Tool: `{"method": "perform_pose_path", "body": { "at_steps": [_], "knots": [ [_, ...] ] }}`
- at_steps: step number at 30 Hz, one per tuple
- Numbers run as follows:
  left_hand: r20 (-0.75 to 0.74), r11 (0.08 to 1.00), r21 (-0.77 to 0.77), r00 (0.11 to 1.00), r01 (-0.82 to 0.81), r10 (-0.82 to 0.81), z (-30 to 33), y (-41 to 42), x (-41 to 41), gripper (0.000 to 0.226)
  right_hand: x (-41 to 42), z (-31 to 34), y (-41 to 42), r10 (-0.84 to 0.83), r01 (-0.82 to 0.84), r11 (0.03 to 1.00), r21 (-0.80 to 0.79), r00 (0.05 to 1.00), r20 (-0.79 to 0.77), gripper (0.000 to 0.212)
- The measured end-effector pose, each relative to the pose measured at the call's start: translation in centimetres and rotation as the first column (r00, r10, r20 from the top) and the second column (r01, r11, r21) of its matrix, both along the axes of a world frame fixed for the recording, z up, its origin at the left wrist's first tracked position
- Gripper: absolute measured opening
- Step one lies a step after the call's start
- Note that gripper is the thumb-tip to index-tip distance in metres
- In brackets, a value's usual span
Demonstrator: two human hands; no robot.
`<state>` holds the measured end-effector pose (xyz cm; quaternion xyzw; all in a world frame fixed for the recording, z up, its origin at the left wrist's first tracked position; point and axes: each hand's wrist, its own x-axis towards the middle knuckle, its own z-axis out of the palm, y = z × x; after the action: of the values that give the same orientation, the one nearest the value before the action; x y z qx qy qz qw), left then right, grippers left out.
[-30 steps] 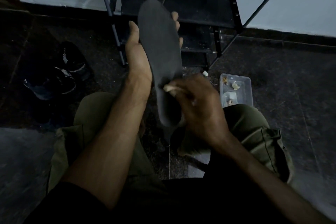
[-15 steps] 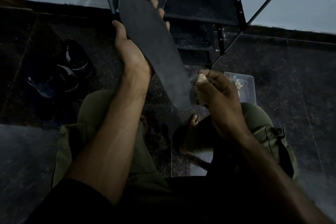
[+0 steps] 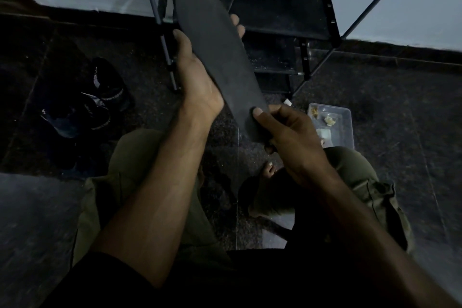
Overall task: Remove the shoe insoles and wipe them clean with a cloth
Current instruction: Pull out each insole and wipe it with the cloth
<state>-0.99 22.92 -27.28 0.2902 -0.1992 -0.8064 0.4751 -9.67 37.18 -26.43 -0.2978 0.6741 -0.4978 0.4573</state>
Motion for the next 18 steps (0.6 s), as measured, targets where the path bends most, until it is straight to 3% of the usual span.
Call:
{"method": "perform_pose_path", "body": {
  "at_steps": [5,9,18],
  "knots": [
    [0.124,0.971,-0.120,0.973,0.207,-0.193,-0.5,1.1,-1.4,0.054,-0.4,0.1,-1.7,-0.114,0.109,0.990,-0.086,0.992,-0.055,0.014],
    [0.126,0.963,-0.211,0.981,0.171,-0.146,-1.1,0.5,-1.1,0.047,-0.5,-0.4,-1.7,-0.081,0.076,0.992,-0.104,0.996,-0.045,0.020],
    [0.177,0.976,-0.161,0.977,0.145,-0.116,-1.4,0.1,-1.3,0.047,-0.4,-1.6,-2.2,-0.060,0.066,0.991,-0.113,0.997,0.058,0.013]
  ]
}}
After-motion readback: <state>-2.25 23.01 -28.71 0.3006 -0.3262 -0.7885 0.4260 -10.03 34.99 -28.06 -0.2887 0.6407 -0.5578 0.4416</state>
